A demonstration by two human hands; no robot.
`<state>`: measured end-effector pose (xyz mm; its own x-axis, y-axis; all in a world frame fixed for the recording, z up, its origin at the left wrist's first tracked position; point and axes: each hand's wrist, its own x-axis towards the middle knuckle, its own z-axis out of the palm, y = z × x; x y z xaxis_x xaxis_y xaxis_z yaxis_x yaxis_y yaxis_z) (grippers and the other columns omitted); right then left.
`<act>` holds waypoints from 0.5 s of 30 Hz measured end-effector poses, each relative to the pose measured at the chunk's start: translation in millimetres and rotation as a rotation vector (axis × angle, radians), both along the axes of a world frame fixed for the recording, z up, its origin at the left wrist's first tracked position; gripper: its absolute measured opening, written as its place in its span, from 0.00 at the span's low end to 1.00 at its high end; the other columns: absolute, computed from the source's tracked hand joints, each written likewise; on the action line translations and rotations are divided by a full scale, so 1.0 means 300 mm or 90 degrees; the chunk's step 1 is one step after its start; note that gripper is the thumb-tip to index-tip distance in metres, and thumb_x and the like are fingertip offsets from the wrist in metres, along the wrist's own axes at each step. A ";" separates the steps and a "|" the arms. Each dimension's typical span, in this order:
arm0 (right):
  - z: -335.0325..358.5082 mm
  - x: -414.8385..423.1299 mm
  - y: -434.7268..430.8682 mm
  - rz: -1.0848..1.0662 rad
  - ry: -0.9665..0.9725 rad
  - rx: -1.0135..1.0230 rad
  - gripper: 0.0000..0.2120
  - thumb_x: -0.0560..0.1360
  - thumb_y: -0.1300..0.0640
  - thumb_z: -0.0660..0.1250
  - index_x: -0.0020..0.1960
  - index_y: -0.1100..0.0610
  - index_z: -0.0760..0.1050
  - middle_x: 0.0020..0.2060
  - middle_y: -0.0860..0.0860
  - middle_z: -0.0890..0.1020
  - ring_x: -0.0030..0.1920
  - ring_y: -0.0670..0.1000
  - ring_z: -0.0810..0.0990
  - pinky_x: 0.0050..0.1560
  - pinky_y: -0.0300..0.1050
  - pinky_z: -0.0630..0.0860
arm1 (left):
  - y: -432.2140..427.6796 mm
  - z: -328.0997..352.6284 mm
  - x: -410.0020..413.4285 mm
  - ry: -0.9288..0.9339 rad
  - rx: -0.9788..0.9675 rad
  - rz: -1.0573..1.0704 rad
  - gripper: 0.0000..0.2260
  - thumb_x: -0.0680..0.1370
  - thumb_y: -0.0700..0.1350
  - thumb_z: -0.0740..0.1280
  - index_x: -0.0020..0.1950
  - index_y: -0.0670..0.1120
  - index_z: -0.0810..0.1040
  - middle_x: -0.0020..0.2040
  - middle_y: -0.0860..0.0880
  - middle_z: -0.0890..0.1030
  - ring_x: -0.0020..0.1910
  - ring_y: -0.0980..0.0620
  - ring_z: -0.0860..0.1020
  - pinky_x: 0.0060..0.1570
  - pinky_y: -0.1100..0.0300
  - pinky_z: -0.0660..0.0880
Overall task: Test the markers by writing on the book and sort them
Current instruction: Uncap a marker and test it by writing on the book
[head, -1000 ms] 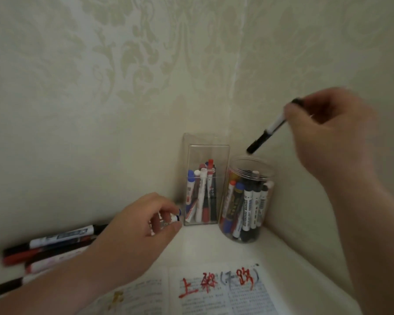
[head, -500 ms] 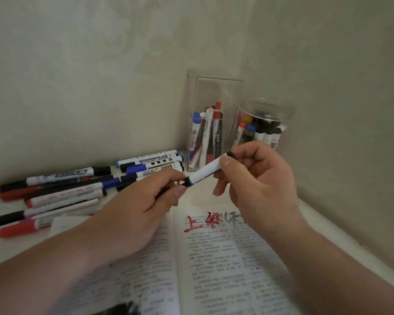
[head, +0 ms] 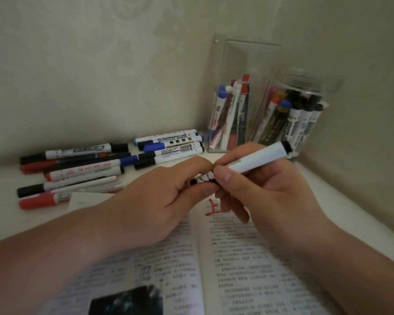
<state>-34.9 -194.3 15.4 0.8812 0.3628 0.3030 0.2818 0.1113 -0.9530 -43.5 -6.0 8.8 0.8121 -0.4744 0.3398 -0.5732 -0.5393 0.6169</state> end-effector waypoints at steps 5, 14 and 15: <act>0.036 0.042 -0.082 -0.114 0.000 -0.056 0.06 0.70 0.57 0.72 0.36 0.52 0.78 0.24 0.53 0.74 0.24 0.54 0.71 0.25 0.42 0.68 | 0.042 -0.025 0.025 0.167 0.093 0.046 0.19 0.72 0.74 0.54 0.58 0.69 0.62 0.46 0.55 0.76 0.38 0.57 0.75 0.39 0.62 0.73; 0.016 0.046 -0.081 0.071 0.193 -0.264 0.02 0.73 0.65 0.75 0.42 0.62 0.85 0.34 0.65 0.83 0.35 0.62 0.85 0.37 0.52 0.84 | 0.049 -0.022 0.029 0.119 0.412 0.026 0.39 0.62 0.83 0.56 0.71 0.73 0.55 0.54 0.68 0.68 0.55 0.70 0.66 0.50 0.67 0.64; 0.014 0.041 -0.079 0.064 0.164 -0.304 0.04 0.73 0.66 0.75 0.41 0.60 0.84 0.34 0.63 0.84 0.35 0.60 0.85 0.38 0.51 0.85 | 0.049 -0.021 0.030 0.117 0.417 0.029 0.39 0.62 0.83 0.55 0.71 0.73 0.54 0.53 0.68 0.68 0.55 0.70 0.66 0.50 0.67 0.64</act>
